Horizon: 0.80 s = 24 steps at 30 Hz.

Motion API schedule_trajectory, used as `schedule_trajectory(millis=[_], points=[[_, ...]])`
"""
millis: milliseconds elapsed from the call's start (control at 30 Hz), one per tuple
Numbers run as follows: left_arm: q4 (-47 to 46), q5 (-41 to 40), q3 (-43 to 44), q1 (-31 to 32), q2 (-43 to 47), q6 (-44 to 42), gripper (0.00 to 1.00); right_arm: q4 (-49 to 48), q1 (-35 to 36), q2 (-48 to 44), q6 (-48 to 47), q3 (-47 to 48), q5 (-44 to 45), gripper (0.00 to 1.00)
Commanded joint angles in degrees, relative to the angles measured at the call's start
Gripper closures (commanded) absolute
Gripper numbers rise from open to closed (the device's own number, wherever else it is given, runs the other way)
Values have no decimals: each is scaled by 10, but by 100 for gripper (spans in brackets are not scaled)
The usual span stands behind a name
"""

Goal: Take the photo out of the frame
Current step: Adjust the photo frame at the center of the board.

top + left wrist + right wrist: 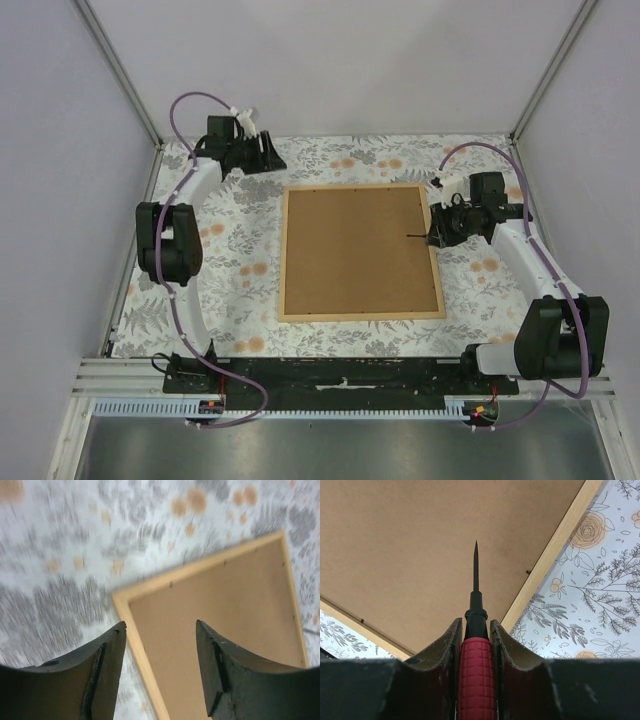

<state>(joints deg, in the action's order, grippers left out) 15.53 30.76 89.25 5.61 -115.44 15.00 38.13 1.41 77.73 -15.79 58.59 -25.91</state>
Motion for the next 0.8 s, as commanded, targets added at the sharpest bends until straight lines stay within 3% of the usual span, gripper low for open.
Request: schedule_trajectory(millis=[0, 167, 333, 567, 767], points=[[107, 17, 199, 22, -83, -123, 34, -8, 5, -2, 14, 7, 16, 100], [207, 3, 339, 70, -179, -277, 30, -12, 12, -16, 25, 3, 14, 100], [207, -67, 341, 125, -195, -436, 26, -25, 12, -28, 28, -9, 10, 100], [226, -136, 357, 167, -237, -516, 24, -31, 13, -62, 27, -15, 3, 100], [191, -196, 358, 181, -262, -491, 25, -33, 12, -85, 27, -19, -9, 100]])
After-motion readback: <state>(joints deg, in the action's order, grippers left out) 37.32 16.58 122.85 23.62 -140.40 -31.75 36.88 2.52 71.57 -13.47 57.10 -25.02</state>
